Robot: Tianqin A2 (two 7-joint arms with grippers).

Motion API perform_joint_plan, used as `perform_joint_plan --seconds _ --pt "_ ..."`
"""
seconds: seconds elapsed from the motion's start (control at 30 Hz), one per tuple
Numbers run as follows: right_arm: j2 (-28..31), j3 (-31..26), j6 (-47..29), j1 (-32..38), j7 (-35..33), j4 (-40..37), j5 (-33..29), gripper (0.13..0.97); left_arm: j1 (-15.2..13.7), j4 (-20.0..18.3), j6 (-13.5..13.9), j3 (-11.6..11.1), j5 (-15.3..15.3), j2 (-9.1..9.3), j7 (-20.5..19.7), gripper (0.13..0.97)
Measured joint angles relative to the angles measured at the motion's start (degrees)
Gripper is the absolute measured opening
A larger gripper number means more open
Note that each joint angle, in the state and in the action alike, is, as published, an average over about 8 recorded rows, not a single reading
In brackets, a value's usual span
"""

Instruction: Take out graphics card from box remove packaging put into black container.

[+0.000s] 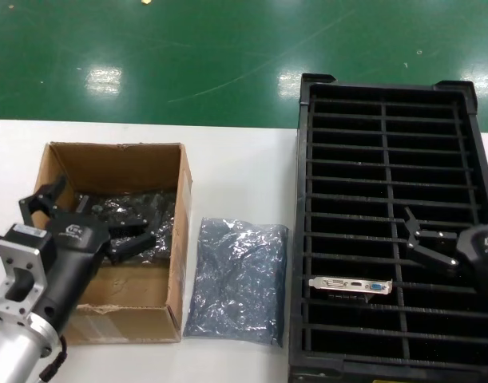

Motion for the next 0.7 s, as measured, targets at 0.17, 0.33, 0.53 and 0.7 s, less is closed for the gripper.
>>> perform_joint_plan --seconds 0.17,0.33,0.53,0.7 --pt "-0.3 -0.3 2.3 -1.4 -2.5 -0.5 3.4 0.966 0.8 1.4 -1.5 0.0 -4.2 1.61 4.9 0.966" --pt "-0.5 -0.5 4.6 -2.9 -4.9 -0.9 6.8 0.966 1.6 2.9 -3.0 -0.1 -8.5 3.20 9.7 0.966" --pt "-0.9 -0.8 7.4 -4.6 -7.9 -1.4 10.9 0.966 2.6 4.6 -4.8 -0.1 -13.6 5.12 15.6 0.966" --pt "-1.1 -1.0 9.0 -5.6 -9.6 -1.8 13.3 0.966 3.2 5.7 -5.8 -0.2 -16.7 6.26 19.1 0.966"
